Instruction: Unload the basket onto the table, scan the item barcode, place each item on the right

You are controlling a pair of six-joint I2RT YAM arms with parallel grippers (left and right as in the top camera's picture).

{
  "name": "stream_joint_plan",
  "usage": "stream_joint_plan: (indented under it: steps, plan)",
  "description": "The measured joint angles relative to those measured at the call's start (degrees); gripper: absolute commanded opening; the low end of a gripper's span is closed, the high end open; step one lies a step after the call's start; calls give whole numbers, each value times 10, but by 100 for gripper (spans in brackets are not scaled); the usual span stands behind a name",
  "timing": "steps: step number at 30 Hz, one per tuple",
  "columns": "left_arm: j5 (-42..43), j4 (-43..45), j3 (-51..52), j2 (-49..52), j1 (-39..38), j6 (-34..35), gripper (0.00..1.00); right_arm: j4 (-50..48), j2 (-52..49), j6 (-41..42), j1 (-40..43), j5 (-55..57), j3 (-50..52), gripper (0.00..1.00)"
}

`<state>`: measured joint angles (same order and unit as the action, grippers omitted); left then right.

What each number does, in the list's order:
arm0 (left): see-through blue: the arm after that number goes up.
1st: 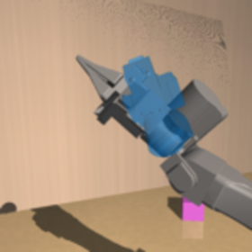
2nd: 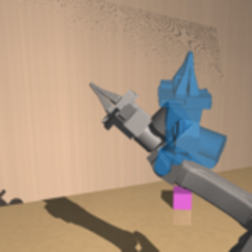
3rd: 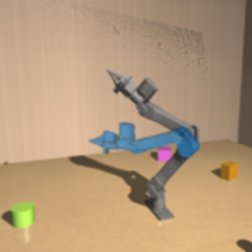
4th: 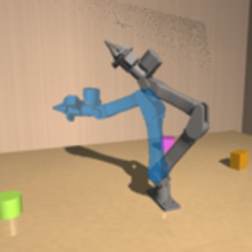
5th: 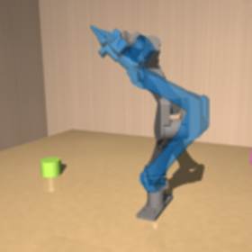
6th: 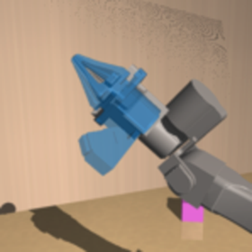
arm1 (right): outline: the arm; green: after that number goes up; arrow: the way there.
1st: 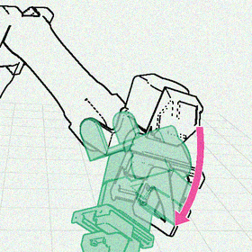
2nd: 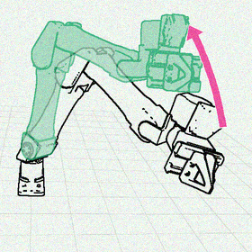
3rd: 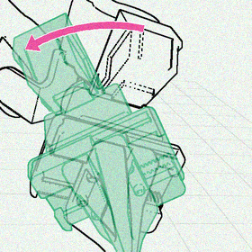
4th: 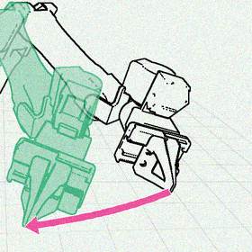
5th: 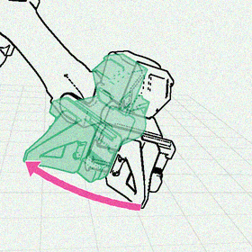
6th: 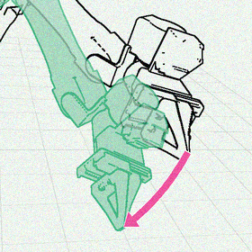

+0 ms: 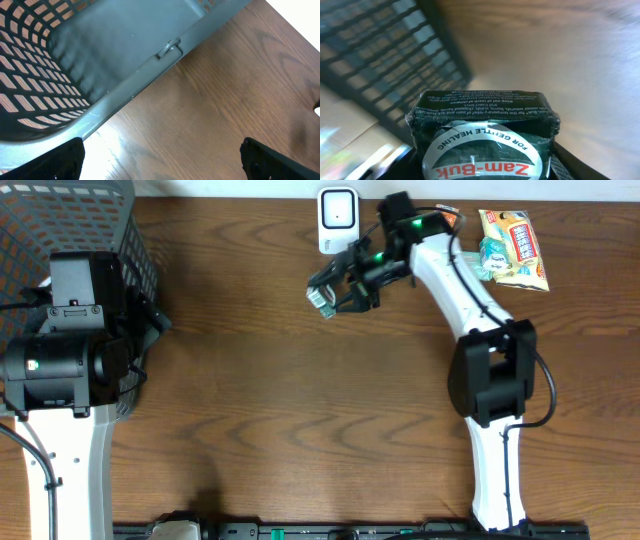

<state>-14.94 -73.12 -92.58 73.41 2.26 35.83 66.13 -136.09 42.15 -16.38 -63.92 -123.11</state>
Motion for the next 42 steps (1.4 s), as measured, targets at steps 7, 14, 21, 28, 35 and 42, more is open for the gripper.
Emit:
stream_joint_plan:
  steps: [7,14,21,28,35,42]
  plan:
    - [0,0,0,0,0,0,98,-27,0,67,51,-87,0,54]
    - [0,0,0,0,0,0,98,-65,0,180,66,-114,0,54]
    - [0,0,0,0,0,0,98,-168,0,328,65,-94,1,55]
    - [0,0,0,0,0,0,98,-172,0,364,62,-65,1,55]
    - [0,0,0,0,0,0,98,-173,0,364,54,-55,1,55]
    - [0,0,0,0,0,0,98,-173,0,364,53,-39,1,55]
